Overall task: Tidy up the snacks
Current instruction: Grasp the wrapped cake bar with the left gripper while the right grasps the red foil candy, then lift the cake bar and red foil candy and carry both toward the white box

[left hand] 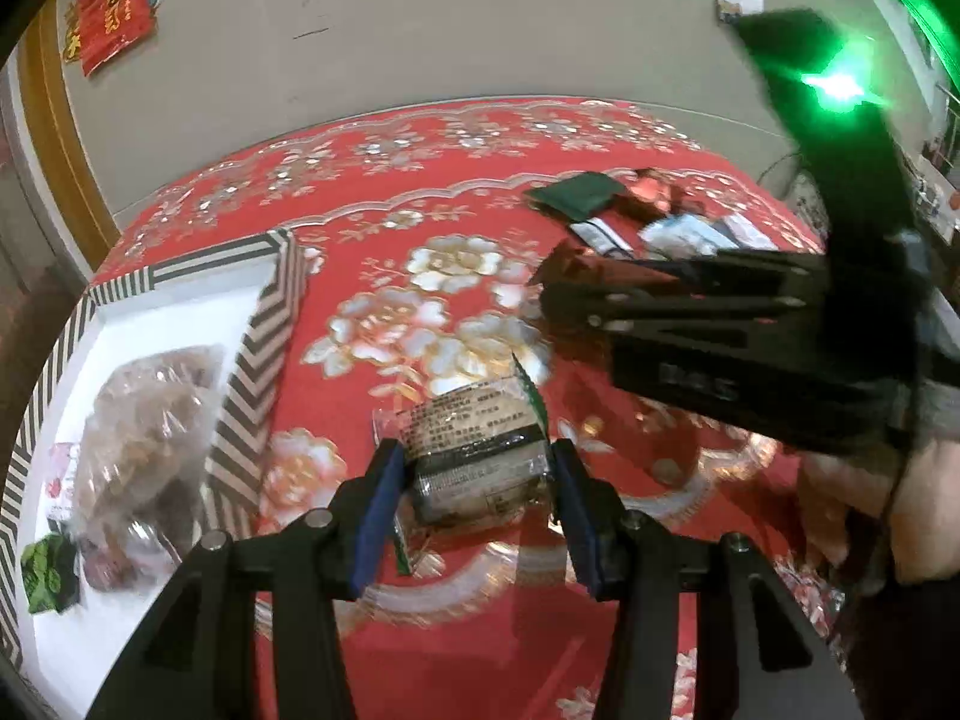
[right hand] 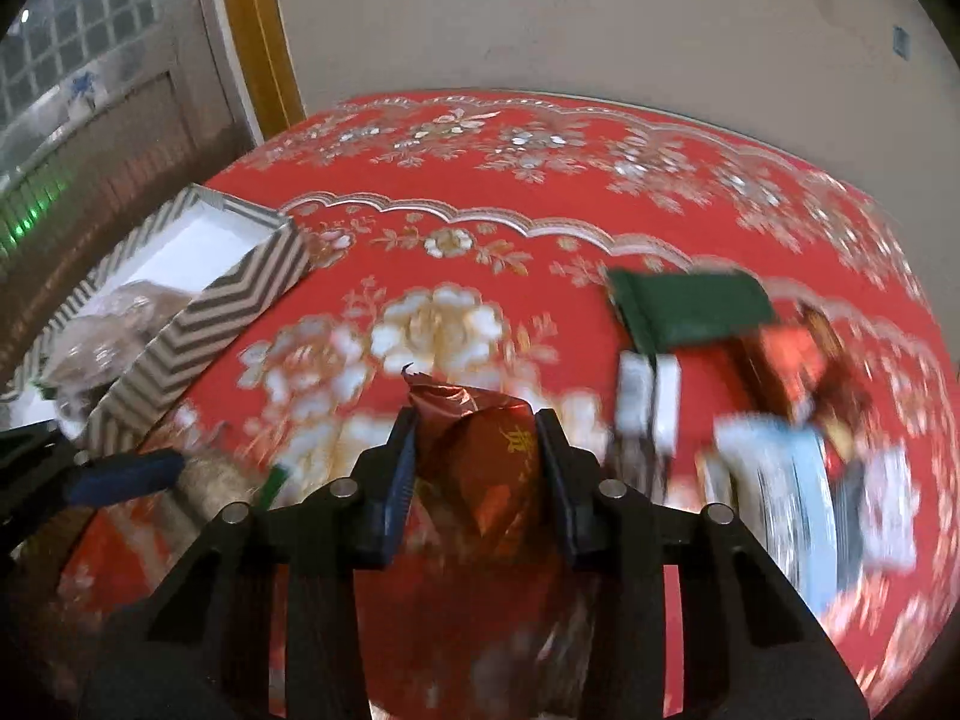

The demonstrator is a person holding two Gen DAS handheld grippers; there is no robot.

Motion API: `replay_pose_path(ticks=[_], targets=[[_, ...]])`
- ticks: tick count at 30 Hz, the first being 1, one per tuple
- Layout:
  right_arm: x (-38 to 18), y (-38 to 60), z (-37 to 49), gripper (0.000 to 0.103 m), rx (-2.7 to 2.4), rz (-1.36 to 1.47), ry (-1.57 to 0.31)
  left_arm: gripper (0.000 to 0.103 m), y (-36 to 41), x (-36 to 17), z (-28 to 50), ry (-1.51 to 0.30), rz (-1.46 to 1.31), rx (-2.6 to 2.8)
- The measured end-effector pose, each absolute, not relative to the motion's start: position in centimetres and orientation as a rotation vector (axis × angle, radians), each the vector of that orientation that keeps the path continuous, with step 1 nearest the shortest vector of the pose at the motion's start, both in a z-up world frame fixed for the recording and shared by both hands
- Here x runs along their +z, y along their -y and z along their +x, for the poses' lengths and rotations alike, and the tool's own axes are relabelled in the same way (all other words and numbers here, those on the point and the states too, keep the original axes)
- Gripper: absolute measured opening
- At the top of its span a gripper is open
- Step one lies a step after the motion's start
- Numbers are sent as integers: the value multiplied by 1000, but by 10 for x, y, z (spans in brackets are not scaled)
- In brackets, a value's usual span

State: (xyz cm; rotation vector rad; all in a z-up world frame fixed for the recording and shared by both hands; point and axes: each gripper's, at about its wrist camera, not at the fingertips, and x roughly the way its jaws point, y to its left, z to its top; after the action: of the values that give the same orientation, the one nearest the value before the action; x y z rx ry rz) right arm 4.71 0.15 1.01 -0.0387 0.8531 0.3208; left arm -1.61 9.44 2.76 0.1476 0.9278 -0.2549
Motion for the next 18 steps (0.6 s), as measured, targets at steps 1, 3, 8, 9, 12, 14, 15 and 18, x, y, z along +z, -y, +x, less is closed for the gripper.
replay_pose_path(ticks=[1, 3, 8, 9, 12, 14, 15, 18], targets=[[12, 4, 37, 38, 322, -9, -838, 52, -92, 28, -20, -923, 139, -250], [15, 15, 17, 38, 322, 52, -811, 52, -86, 26, -28, -909, 153, -256], [23, 33, -20, 38, 306, 133, -733, 52, -74, 25, -39, -875, 181, -257], [24, 34, -23, 38, 304, 138, -725, 52, -73, 24, -39, -869, 180, -257], [27, 37, -28, 38, 281, 145, -693, 52, -71, 24, -39, -857, 168, -270], [28, 38, -28, 38, 258, 144, -691, 52, -70, 24, -38, -840, 164, -265], [28, 38, -28, 38, 251, 145, -692, 52, -68, 23, -37, -836, 165, -263], [29, 41, -29, 38, 231, 149, -683, 52, -67, 25, -33, -831, 137, -288]])
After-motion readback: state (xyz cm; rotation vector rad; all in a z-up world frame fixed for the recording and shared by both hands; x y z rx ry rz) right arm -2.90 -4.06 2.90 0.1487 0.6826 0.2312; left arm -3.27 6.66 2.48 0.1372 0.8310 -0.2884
